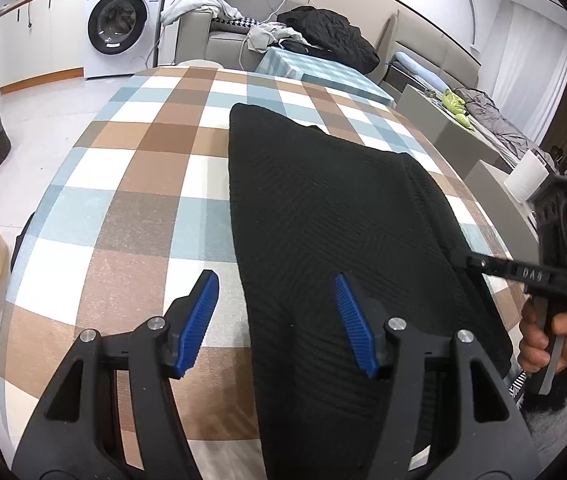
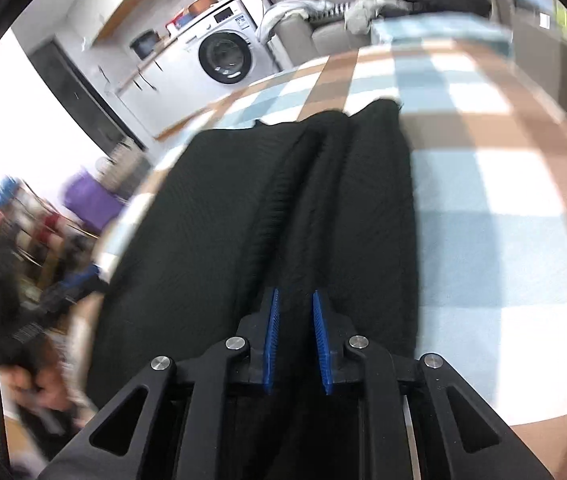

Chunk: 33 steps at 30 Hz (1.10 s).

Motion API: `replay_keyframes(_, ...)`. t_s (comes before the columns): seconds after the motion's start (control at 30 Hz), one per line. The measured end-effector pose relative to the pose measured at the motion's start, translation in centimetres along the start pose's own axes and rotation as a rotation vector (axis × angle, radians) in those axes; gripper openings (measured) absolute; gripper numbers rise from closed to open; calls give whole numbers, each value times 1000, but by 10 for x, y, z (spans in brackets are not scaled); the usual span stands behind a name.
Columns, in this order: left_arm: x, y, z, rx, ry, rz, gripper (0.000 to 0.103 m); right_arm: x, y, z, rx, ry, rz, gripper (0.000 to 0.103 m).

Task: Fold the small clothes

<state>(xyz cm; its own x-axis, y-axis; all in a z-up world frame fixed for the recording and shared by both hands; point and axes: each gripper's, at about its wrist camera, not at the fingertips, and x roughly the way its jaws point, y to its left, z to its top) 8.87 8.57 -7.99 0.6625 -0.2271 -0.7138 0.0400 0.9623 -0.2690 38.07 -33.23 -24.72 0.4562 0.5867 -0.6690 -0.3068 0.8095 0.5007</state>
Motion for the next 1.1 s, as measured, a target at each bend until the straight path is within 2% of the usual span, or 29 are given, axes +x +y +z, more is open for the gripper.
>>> replay_keyframes(0.17,2,-2,-1,1,6,-8,58,15,-4,13,54,20,98,25)
replay_keyframes(0.37,5,-3,-2,3,17,-8,58,32,14,24,-31,17,29,25)
replay_keyframes(0.43,5,-3,-2,3,17,-10,58,34,18,23,-39,26,30,26)
replay_keyframes(0.53,4,-5,-2,8,13,-12,58,32,12,24,5,34,67,34)
replay_keyframes(0.73,7,-7,-3,17,20,-15,58,31,21,16,-47,27,29,37)
replay_keyframes(0.8,10,-7,-4,19,30,-14,58,32,25,14,-70,23,10,37)
replay_keyframes(0.87,12,-7,-4,19,38,-14,58,34,28,15,-86,17,-22,31)
replay_keyframes(0.93,13,-8,-5,21,40,-14,58,31,29,15,-91,26,-31,31)
replay_keyframes(1.1,10,-6,-4,19,32,-15,58,17,11,8,-65,21,-63,31)
